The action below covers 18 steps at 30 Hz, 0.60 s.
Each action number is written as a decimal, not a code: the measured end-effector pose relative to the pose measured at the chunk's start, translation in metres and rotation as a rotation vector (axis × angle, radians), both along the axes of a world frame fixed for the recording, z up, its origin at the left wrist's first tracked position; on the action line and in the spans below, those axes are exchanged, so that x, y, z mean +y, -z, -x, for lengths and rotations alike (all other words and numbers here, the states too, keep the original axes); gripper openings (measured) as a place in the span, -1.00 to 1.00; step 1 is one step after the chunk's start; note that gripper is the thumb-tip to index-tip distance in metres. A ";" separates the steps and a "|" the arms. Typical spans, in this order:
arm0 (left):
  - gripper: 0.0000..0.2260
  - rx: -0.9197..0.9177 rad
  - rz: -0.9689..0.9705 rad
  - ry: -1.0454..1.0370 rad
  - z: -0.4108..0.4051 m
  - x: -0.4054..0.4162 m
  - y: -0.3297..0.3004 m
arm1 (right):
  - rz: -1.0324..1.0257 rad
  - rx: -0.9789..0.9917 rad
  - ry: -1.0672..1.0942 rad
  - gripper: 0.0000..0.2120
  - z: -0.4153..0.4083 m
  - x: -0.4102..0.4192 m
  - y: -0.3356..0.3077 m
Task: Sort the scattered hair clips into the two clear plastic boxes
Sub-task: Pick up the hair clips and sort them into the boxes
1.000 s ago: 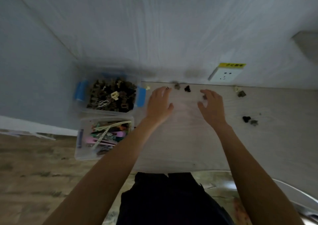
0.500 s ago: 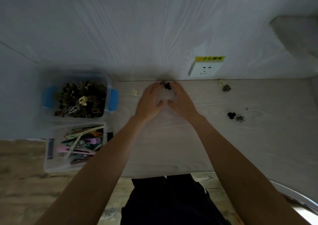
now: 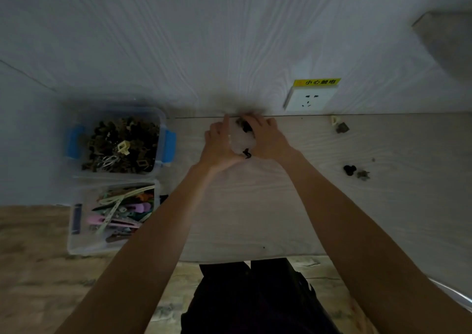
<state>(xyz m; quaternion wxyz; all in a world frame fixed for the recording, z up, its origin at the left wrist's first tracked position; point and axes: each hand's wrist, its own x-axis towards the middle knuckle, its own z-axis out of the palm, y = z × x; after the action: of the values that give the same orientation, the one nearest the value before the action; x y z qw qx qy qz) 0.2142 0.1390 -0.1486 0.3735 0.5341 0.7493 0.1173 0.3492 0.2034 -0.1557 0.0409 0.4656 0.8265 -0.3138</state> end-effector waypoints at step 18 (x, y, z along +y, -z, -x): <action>-0.56 -0.239 -0.187 0.023 -0.004 -0.072 -0.021 | 0.037 0.371 0.398 -0.63 -0.005 -0.103 -0.028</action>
<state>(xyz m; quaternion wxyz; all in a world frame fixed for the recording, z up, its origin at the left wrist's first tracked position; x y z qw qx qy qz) 0.2177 0.0671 -0.1275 0.4102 0.5573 0.6791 0.2450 0.3542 0.1000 -0.1282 -0.1652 0.5528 0.7061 -0.4107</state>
